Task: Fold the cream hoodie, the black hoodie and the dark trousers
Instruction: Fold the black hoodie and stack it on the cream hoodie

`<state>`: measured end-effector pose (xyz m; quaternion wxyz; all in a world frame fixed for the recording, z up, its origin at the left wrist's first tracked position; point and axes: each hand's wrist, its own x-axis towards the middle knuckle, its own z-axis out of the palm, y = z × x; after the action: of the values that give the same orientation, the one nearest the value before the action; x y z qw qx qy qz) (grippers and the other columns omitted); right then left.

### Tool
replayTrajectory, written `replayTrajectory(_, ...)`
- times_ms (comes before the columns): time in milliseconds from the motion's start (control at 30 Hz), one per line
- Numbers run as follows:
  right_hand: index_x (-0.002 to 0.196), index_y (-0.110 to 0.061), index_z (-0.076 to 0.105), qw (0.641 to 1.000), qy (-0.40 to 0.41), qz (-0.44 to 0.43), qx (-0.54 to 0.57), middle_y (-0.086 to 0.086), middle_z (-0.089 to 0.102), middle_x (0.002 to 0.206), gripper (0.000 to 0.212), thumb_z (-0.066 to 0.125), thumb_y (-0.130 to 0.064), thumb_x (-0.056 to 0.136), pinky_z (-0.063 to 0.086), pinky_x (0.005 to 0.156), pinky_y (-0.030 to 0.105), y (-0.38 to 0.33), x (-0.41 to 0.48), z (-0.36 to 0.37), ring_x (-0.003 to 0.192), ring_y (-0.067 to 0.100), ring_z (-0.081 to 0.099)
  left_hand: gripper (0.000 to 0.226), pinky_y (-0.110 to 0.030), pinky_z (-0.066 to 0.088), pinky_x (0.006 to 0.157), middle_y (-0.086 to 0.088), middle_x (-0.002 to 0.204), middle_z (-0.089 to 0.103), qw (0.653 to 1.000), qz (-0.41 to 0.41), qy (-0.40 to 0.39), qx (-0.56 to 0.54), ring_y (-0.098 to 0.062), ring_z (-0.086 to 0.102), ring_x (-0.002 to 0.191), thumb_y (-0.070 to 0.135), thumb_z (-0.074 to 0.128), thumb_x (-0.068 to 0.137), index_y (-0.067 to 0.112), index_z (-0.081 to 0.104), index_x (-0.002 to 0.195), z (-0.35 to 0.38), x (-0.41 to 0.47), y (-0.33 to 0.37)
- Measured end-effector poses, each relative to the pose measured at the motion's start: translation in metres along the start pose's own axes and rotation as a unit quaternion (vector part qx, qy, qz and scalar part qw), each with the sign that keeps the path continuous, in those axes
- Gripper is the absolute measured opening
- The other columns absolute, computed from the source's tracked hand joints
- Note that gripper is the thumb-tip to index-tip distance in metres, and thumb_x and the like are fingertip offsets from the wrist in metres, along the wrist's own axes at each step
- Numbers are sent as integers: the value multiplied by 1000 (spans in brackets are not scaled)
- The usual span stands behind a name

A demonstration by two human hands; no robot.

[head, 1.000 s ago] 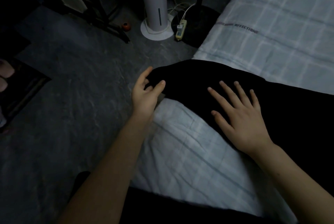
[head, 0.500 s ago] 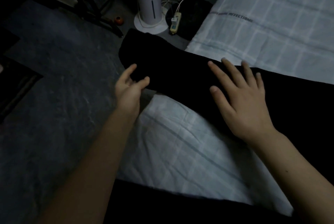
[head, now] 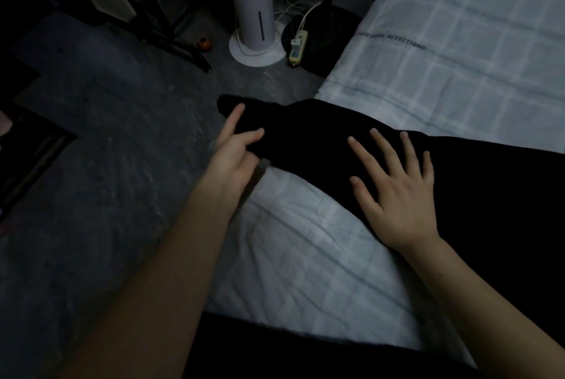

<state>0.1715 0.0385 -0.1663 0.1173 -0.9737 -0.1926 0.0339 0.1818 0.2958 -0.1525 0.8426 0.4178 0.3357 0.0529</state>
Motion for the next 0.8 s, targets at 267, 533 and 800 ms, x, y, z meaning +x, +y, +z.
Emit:
replayTrajectory(267,145,-58,22,924,-24,43,380,-20,22,161,55,45,-53,95,12,125,38,-13,2,-80,149,1,15,74,-33,38,113,-5,146,50,950,185,-215,132,-14,48,133,-18,58,78,23,48,138,77,-87,39)
replayTrajectory(533,155,-39,18,883,160,-37,439,-25,19,161,64,52,-30,101,16,123,28,38,-81,-176,149,-4,12,79,-29,32,115,-1,150,45,858,131,-444,221,-10,40,139,-26,50,80,16,38,146,155,-195,-10)
replayTrajectory(800,155,-33,23,901,227,44,367,-13,25,162,64,53,-32,99,22,123,37,168,-229,-215,150,3,19,84,-14,38,101,10,144,49,798,78,-538,261,-1,43,134,-31,47,76,16,38,145,249,-319,-129)
